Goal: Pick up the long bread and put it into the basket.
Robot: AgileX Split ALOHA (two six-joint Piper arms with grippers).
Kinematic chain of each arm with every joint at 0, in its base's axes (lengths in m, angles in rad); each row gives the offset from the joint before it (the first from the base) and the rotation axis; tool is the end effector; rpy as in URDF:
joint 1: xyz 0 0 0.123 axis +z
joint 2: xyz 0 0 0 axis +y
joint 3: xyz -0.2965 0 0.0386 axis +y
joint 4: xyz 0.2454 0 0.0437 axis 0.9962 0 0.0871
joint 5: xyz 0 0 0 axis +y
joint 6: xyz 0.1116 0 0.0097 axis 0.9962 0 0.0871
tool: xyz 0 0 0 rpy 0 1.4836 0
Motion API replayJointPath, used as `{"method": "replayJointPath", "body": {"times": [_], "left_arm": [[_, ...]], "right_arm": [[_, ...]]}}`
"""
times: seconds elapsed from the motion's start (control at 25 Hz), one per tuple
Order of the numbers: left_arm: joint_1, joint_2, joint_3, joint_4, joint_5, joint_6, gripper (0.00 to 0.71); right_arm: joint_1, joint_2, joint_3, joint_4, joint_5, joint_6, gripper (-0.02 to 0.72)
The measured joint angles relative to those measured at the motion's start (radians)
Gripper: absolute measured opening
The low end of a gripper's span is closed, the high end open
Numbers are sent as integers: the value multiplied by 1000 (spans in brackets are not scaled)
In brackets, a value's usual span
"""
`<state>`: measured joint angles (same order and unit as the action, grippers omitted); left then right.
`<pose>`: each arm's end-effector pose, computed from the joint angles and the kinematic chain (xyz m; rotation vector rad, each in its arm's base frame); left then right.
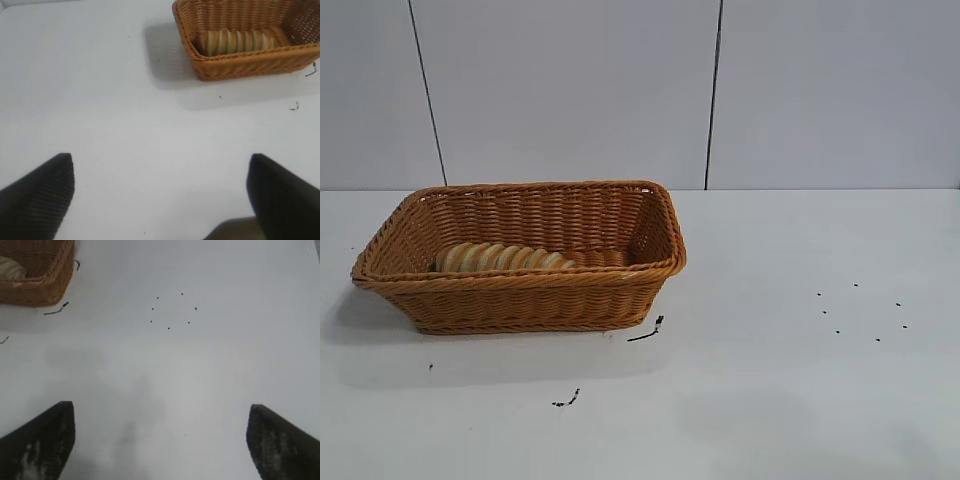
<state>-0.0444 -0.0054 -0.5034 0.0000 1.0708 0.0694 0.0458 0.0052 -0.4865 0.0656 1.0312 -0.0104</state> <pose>-0.0041 0.0002 0.2664 0.1163 2.0423 0.0156 0.0008 0.0063 0.2656 -0.0583 2.0324 0.1007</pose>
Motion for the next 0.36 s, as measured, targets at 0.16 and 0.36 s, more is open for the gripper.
{"method": "replayJointPath", "body": {"times": [0.16, 0.36], "left_arm": [[0, 0, 0, 0, 0, 0, 696], [0, 0, 0, 0, 0, 0, 696]], "right_arm": [[0, -10, 0, -1, 0, 3, 637], [0, -11, 2, -2, 0, 3, 637]]}}
